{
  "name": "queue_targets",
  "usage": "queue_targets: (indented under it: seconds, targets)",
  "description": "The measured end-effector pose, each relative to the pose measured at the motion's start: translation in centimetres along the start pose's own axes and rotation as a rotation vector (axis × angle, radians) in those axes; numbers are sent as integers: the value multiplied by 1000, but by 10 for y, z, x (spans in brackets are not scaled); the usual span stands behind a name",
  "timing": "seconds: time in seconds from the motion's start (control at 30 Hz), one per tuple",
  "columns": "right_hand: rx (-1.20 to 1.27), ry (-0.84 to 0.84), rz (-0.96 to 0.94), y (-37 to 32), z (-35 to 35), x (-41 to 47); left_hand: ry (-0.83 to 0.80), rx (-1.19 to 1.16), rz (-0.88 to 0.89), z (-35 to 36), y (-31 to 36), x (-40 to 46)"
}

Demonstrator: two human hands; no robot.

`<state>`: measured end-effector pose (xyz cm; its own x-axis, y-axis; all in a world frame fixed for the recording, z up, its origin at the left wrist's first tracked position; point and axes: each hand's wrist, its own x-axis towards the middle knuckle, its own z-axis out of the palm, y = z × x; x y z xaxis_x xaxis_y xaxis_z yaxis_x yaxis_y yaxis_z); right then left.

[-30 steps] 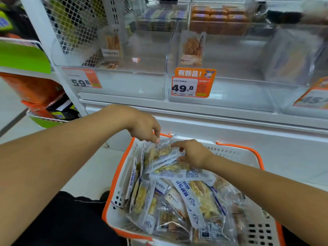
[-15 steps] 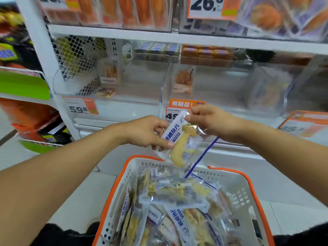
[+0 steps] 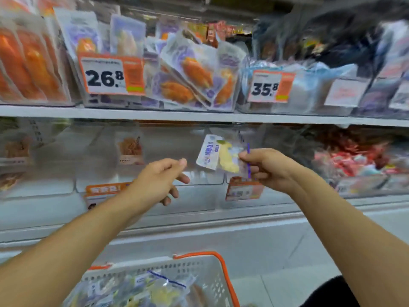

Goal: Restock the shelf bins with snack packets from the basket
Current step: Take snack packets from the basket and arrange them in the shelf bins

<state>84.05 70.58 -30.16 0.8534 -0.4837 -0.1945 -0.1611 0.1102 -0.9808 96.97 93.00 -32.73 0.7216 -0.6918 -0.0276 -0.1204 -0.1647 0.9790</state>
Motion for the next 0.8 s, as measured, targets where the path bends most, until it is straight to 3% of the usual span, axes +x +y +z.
queue_targets:
  seconds: [0.13,0.27,0.43,0.8]
  targets:
    - [21,277,3,4,-92,35,-12,55,11,28,9,34]
    - [-164,449,-123,14,-118,86,3,70,1,39,9,58]
    - [-430,282,-12,42,-97,145,61,75,12,37,-3,70]
    - [-422,223,33,42,-75,156,95,124,70,22,-3,65]
